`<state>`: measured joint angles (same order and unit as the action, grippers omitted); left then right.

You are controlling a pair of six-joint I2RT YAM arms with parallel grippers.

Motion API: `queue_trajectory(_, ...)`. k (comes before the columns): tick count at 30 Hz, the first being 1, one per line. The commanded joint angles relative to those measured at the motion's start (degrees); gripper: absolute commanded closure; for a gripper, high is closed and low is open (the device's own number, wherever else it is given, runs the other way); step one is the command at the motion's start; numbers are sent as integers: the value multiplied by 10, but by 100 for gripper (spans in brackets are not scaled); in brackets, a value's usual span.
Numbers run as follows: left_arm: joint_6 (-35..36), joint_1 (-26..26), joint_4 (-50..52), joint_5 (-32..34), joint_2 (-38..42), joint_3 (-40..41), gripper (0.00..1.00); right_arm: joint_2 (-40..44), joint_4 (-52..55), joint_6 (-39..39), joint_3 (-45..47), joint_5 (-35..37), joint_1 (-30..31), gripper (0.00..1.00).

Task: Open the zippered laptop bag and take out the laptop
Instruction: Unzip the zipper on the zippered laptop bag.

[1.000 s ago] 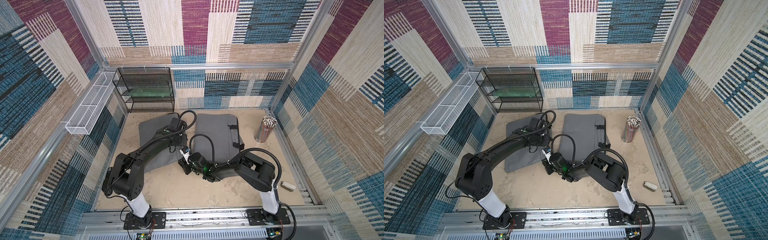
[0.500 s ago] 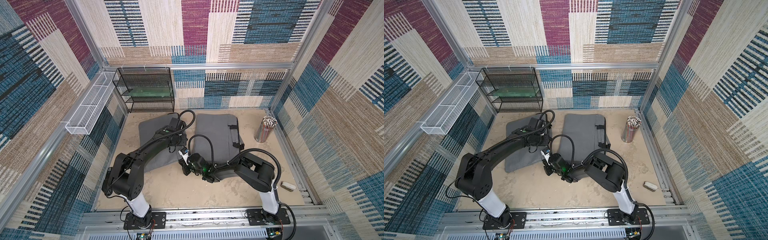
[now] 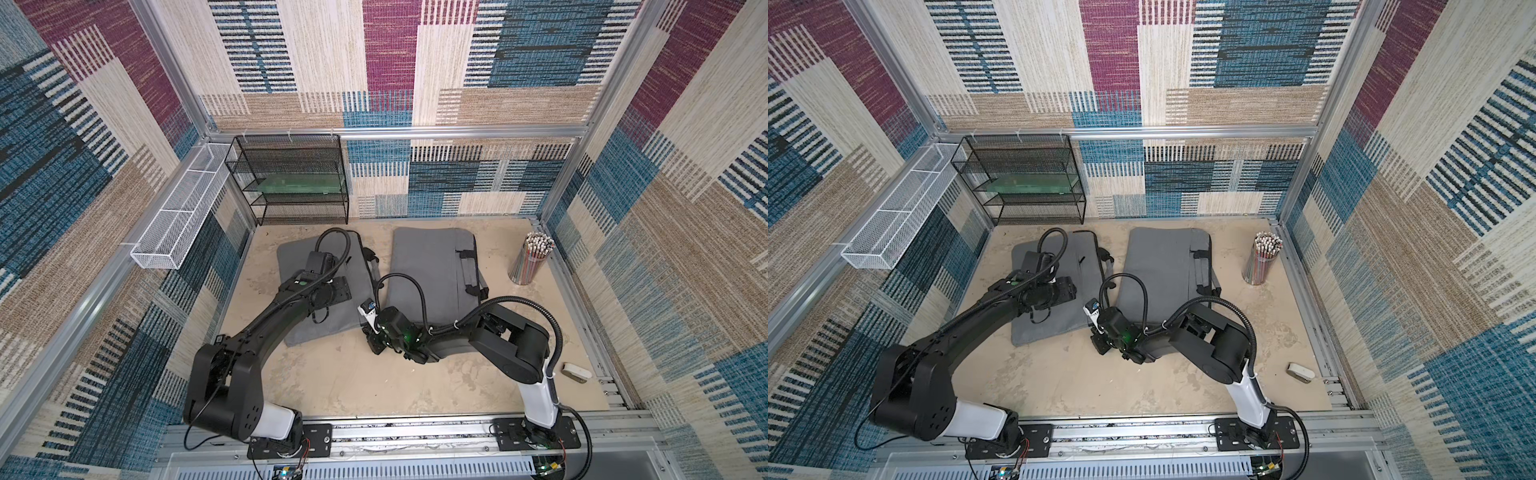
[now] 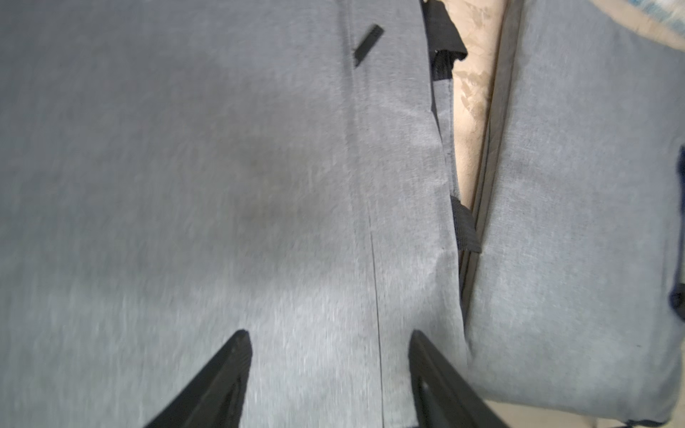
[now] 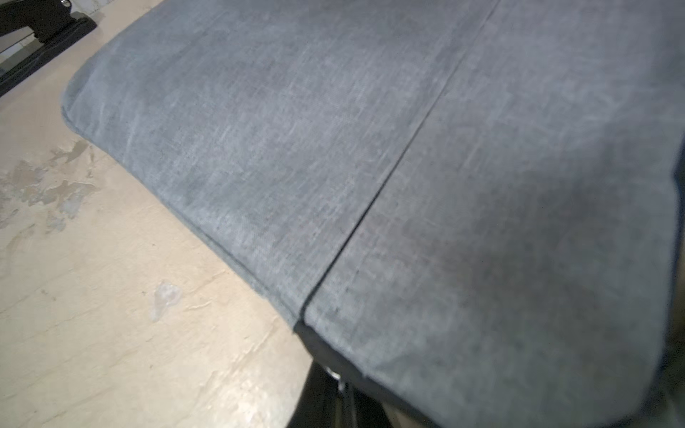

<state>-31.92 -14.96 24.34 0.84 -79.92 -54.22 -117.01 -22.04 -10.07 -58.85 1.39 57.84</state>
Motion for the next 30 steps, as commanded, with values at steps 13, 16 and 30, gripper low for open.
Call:
queue_trajectory(13,-248,73,13,3,231,262,28,-24,66,13,-73,-60,6,100)
queue_trajectory(16,-275,82,-46,-16,246,304,27,-27,72,19,-79,-66,7,100)
queue_trajectory(30,-292,98,-258,-5,223,365,25,-26,95,33,-98,-74,12,100)
